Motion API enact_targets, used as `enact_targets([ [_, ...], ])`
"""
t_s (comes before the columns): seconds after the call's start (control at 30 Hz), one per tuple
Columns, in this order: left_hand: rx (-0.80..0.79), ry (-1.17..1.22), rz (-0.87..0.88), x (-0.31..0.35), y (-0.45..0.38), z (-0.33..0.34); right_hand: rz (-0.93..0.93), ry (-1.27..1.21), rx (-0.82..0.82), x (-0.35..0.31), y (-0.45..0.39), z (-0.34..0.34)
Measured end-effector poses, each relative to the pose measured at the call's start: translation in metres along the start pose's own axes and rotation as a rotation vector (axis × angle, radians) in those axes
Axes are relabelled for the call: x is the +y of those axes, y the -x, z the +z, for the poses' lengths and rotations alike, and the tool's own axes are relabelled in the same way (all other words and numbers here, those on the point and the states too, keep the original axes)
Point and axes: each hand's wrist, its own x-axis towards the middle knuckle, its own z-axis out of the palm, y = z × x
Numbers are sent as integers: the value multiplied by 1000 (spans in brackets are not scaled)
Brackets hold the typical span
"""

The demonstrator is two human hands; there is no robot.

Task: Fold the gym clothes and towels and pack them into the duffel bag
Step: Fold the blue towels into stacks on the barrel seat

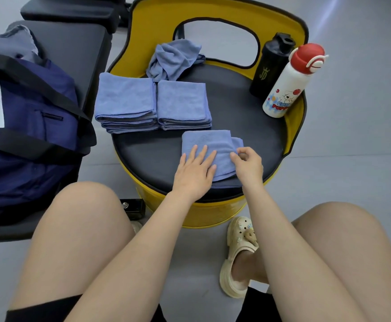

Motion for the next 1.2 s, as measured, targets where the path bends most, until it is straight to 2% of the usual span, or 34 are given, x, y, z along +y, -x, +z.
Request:
enact_targets([
  [0.23,18,-95,51,6,-3,7,50,61,132,6,-2,-6],
  [0.4,105,49,29,8,-5,6,68,13,196,3,-2,-11],
  [0.53,118,35,44,5,-7,6,97,-12,246,7,-3,-16],
  [0.6,140,124,22,6,-7,8,140,9,217,12,-3,-15],
  [0.67,150,327,-47,7,-8,8,171,41,171,17,-5,-13],
  [0.73,171,537,-127,9,-9,6,167,77,169,19,-8,-13],
  [0.83,222,703,-239,10,-10,-2,148,123,156,18,-11,-12],
  [1.0,171,845,-344,5,-16,-11,171,184,29,16,-18,-12],
  [1.2,278,806,-394,-8,-10,-15,85,184,-4,6,-12,0],
])
